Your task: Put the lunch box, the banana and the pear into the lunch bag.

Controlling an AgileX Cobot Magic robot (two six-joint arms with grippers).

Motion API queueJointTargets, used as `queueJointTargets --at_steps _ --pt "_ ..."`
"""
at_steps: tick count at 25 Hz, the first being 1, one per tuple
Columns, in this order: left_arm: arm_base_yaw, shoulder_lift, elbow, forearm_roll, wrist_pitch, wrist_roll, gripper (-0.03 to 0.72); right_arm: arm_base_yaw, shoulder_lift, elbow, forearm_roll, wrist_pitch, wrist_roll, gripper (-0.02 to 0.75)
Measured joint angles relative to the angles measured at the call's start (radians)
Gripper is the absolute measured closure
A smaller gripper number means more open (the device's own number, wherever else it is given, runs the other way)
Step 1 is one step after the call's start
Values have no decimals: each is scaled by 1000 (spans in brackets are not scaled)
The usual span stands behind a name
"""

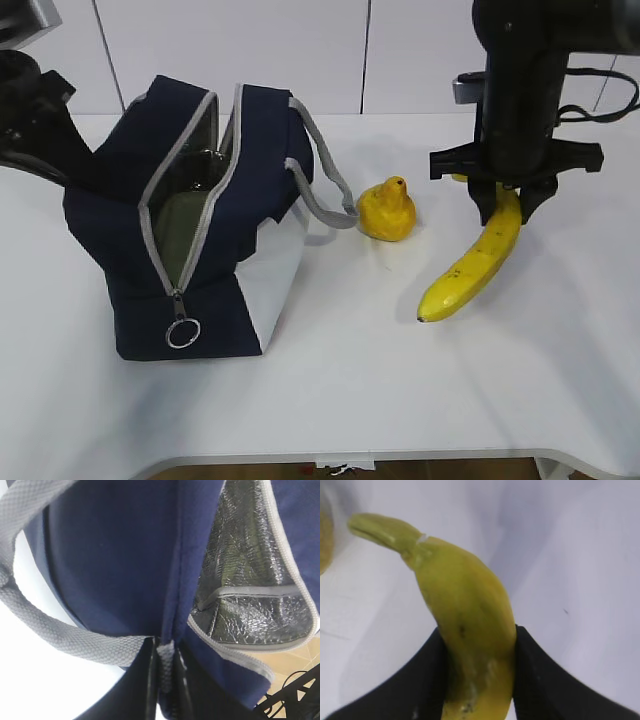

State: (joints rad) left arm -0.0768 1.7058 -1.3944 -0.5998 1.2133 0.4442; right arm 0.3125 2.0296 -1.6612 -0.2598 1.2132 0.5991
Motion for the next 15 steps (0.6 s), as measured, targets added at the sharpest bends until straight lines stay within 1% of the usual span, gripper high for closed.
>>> queueJointTargets --at_steps 3,7,11,15 --pt "0 0 0 0 0 0 670 0 -35 -7 11 2 -148 465" --pt "0 0 0 0 0 0 670 0 -61 -41 68 8 -379 465" --pt "0 0 0 0 0 0 670 0 -107 -97 141 13 -479 465" --pt "0 0 0 1 0 0 670 0 -141 -207 235 23 -527 465"
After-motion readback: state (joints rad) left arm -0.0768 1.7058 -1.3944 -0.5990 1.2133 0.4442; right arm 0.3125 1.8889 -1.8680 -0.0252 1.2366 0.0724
